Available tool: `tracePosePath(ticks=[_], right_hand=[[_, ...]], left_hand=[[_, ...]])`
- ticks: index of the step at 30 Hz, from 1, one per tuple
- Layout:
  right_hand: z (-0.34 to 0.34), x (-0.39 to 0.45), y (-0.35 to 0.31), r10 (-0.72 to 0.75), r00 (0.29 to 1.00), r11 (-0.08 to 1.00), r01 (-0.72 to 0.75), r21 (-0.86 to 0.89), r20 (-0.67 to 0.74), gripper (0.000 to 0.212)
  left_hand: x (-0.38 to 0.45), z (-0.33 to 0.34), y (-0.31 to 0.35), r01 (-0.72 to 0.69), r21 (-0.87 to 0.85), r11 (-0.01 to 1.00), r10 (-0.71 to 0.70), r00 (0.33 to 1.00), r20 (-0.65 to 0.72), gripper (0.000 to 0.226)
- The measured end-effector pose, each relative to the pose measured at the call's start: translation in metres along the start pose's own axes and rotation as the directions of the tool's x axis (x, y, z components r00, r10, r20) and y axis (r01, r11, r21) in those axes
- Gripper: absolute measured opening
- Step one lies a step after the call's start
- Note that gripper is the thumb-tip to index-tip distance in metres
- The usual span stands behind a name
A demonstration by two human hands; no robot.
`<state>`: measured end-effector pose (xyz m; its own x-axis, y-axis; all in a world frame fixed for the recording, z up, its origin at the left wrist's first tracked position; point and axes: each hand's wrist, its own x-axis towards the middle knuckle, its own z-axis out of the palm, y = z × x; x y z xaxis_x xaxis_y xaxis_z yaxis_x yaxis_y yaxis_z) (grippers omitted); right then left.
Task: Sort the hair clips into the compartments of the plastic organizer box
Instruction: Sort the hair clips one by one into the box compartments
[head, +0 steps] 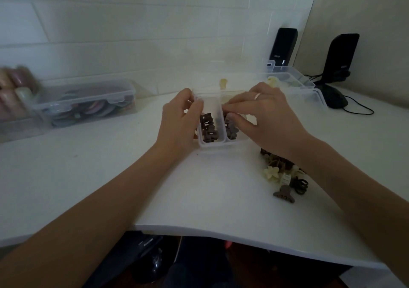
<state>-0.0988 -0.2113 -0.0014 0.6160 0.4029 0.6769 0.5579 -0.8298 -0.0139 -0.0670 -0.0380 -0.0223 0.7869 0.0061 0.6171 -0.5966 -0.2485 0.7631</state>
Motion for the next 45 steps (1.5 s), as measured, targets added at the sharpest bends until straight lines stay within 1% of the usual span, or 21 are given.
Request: tracePosePath(ticks=[4, 6, 8, 9, 10, 11, 12, 14, 17, 19, 20, 22, 24, 28, 31, 33, 34, 37, 41, 43, 45], right_hand=[[-0.001, -0.001, 0.003, 0.081, 0.997, 0.984, -0.078, 0.158, -0.011, 0.028], [-0.005, 0.001, 0.001, 0.092, 0.995, 0.973, -0.08, 0.215, -0.048, 0.025], [-0.014, 0.003, -0.002, 0.093, 0.994, 0.965, -0.076, 0.251, -0.057, 0.021], [-0.021, 0.004, -0.002, 0.101, 0.995, 0.951, -0.091, 0.296, -0.02, 0.019], [-0.028, 0.004, -0.001, 0.109, 0.992, 0.925, -0.125, 0.36, 0.065, 0.018], [-0.036, 0.004, 0.0, 0.097, 0.976, 0.892, -0.173, 0.418, 0.195, 0.017], [-0.042, 0.003, 0.003, 0.062, 0.935, 0.866, -0.224, 0.447, 0.348, 0.015], [-0.05, 0.002, 0.011, -0.006, 0.797, 0.862, -0.302, 0.407, 0.604, 0.011], [-0.058, 0.003, 0.018, 0.007, 0.563, 0.849, -0.441, 0.293, 0.827, 0.03], [-0.064, 0.003, 0.018, 0.02, 0.402, 0.822, -0.528, 0.214, 0.915, 0.033], [-0.066, 0.002, 0.019, 0.023, 0.341, 0.815, -0.551, 0.18, 0.94, 0.032], [-0.069, 0.001, 0.02, 0.035, 0.26, 0.821, -0.558, 0.121, 0.965, 0.03], [-0.067, -0.001, 0.02, 0.068, 0.22, 0.838, -0.542, 0.064, 0.973, 0.029], [-0.06, -0.003, 0.017, 0.123, 0.244, 0.849, -0.528, 0.026, 0.962, 0.018], [-0.057, -0.003, 0.015, 0.109, 0.269, 0.861, -0.507, 0.044, 0.957, 0.014], [-0.056, -0.003, 0.014, 0.099, 0.303, 0.872, -0.484, 0.064, 0.948, 0.014], [-0.055, -0.003, 0.013, 0.093, 0.332, 0.878, -0.472, 0.08, 0.939, 0.014], [-0.053, -0.001, 0.012, 0.055, 0.471, 0.876, -0.446, 0.184, 0.88, 0.007], [-0.051, 0.002, 0.012, 0.012, 0.649, 0.873, -0.377, 0.308, 0.761, 0.007], [-0.05, 0.002, 0.01, 0.011, 0.762, 0.864, -0.333, 0.377, 0.648, 0.006], [-0.05, 0.003, 0.006, 0.055, 0.885, 0.827, -0.299, 0.475, 0.462, 0.007]], left_hand=[[0.002, 0.0, -0.003, 0.012, 0.016, 1.0, -0.012, 1.0, 0.004, 0.025], [0.004, -0.001, -0.006, 0.008, 0.034, 0.999, -0.008, 1.0, 0.003, 0.03], [0.005, -0.002, -0.009, 0.018, 0.042, 0.999, -0.018, 1.0, -0.009, 0.028], [0.006, -0.002, -0.01, 0.035, 0.038, 0.999, -0.035, 0.999, -0.02, 0.026], [0.007, -0.003, -0.011, 0.054, 0.031, 0.998, -0.053, 0.998, -0.029, 0.024], [0.008, -0.004, -0.013, 0.065, 0.027, 0.998, -0.064, 0.997, -0.035, 0.023], [0.009, -0.004, -0.013, 0.072, 0.028, 0.997, -0.071, 0.997, -0.036, 0.023], [0.009, -0.006, -0.013, 0.081, 0.03, 0.996, -0.08, 0.996, -0.038, 0.025], [0.009, -0.005, -0.01, 0.108, 0.019, 0.994, -0.107, 0.993, -0.045, 0.029], [0.009, -0.004, -0.01, 0.118, 0.021, 0.993, -0.116, 0.992, -0.045, 0.028], [0.01, -0.004, -0.01, 0.122, 0.02, 0.992, -0.121, 0.992, -0.046, 0.028], [0.01, -0.004, -0.011, 0.132, 0.019, 0.991, -0.13, 0.99, -0.054, 0.029], [0.011, -0.005, -0.012, 0.124, 0.037, 0.992, -0.122, 0.991, -0.05, 0.025], [0.011, -0.005, -0.013, 0.11, 0.057, 0.992, -0.108, 0.993, -0.042, 0.023], [0.01, -0.005, -0.013, 0.106, 0.064, 0.992, -0.103, 0.993, -0.048, 0.027], [0.01, -0.005, -0.014, 0.106, 0.062, 0.992, -0.104, 0.994, -0.043, 0.023], [0.01, -0.005, -0.014, 0.103, 0.055, 0.993, -0.1, 0.994, -0.041, 0.024], [0.01, -0.005, -0.015, 0.096, 0.047, 0.994, -0.094, 0.995, -0.038, 0.032], [0.01, -0.005, -0.015, 0.076, 0.047, 0.996, -0.074, 0.997, -0.031, 0.033], [0.01, -0.004, -0.015, 0.085, 0.045, 0.995, -0.083, 0.996, -0.033, 0.027], [0.009, -0.004, -0.014, 0.082, 0.044, 0.996, -0.081, 0.996, -0.031, 0.022]])
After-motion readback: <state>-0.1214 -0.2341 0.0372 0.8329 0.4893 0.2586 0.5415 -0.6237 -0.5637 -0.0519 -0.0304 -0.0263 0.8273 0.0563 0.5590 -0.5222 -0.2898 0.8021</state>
